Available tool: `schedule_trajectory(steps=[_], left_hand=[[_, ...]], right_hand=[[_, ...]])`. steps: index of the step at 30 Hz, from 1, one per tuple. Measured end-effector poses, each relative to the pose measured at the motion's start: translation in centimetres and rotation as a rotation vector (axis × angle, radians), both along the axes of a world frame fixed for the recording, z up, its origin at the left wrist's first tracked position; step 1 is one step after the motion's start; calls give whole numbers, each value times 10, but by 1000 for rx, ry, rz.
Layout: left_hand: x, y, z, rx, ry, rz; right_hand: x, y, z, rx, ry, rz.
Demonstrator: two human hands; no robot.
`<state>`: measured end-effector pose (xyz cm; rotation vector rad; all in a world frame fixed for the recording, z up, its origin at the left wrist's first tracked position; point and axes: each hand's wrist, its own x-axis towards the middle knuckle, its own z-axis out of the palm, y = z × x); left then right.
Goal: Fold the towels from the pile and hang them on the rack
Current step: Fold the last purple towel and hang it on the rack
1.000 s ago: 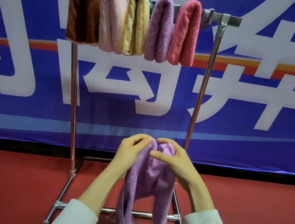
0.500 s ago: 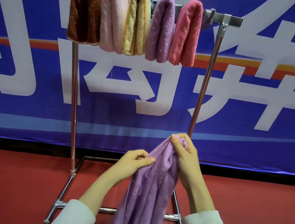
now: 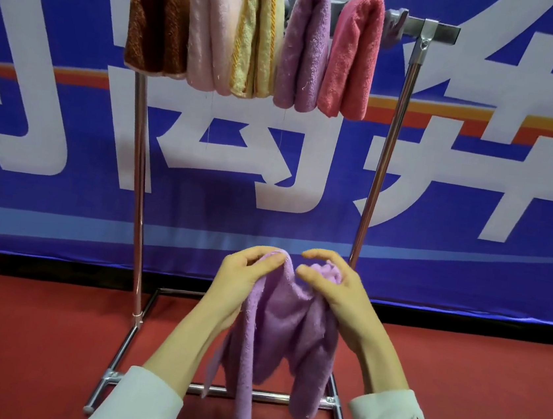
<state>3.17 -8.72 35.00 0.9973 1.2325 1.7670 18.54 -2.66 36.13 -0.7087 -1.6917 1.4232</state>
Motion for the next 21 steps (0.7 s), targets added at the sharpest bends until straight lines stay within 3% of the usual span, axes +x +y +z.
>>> schedule_trajectory(steps=[4, 16, 21], left_hand=[[0, -3, 1, 17, 53, -37], [-13, -3, -24, -238, 240, -148], [-27, -8, -31, -241, 51, -187]], right_hand=[[-4, -5, 0, 19, -18, 58], [-4, 0, 2, -228, 365, -117], [3, 8, 2, -240, 404, -264]])
